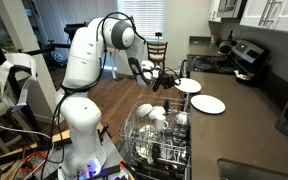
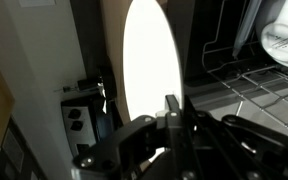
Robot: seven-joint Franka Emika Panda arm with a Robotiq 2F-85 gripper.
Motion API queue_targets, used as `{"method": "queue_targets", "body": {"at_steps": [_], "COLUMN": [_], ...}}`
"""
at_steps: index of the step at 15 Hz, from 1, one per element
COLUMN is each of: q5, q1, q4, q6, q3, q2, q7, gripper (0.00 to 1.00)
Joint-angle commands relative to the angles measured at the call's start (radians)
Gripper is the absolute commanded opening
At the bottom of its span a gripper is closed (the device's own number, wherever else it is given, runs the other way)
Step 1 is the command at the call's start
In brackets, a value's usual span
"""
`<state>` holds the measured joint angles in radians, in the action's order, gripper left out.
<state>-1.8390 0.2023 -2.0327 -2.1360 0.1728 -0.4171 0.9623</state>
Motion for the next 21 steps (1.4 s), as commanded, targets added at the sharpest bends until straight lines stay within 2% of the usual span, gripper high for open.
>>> {"method": "queue_targets", "body": {"at_steps": [1,4,5,21], "q5": [0.0,0.0,0.0,0.012], "q1": [-0.012,-0.012,-0.012,-0.024], "q4": [0.001,0.001,0.001,0.06], "q6": [0.005,0.005,0.006,0.041], "q3": [0.014,0.014,0.014,-0.001], "q2": [-0.001,-0.001,-0.001,-0.043], "q7": [-0.004,-0.004,-0.003,-0.007], "gripper": [0.07,0.07,0.02,0.02]}}
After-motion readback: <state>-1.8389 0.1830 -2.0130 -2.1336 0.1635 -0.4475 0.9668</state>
